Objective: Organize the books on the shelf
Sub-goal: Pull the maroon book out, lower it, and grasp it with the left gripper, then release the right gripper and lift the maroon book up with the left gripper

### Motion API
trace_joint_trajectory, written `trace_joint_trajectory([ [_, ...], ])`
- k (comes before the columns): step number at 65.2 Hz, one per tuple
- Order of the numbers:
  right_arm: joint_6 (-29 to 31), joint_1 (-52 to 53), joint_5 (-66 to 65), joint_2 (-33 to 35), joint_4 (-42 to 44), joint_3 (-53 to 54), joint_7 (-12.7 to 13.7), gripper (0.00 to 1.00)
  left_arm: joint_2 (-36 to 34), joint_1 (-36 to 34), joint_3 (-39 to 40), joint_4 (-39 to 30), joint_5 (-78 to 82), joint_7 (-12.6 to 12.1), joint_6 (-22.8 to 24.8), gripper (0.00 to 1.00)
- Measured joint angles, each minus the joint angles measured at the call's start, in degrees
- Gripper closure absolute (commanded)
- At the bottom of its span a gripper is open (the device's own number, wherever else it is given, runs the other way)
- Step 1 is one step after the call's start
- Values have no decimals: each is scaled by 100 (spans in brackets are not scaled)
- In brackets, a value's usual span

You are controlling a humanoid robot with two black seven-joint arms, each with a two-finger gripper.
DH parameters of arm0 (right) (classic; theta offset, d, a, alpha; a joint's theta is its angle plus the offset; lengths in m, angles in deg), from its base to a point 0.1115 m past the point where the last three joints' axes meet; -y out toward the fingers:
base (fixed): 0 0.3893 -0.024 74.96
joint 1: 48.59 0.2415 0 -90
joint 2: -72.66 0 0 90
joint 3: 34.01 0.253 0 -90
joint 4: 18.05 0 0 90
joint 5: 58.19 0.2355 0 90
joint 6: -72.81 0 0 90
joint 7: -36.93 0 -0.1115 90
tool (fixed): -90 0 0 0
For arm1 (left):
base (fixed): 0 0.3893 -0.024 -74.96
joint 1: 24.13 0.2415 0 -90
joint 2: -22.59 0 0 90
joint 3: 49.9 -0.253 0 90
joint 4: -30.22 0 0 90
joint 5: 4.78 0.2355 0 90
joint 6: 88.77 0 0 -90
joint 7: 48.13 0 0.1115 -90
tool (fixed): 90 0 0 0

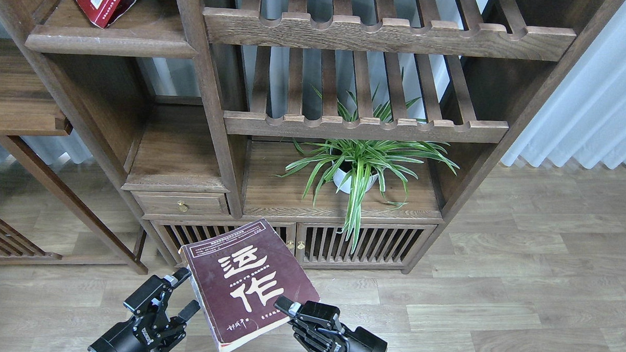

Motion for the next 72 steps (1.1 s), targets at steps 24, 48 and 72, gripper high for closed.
trace_joint_trajectory([
  [24, 0, -72, -25, -9, -5, -125, 14, 82, 5, 1, -44, 24, 222, 44, 0, 26],
  [48, -2, -191, -74, 0, -5, -171, 57, 81, 38, -40, -30, 15, 243, 76, 0, 73],
  [72, -2, -205, -97, -15, -5, -166, 57, 74, -14, -48, 139, 11, 309, 8, 0, 96],
])
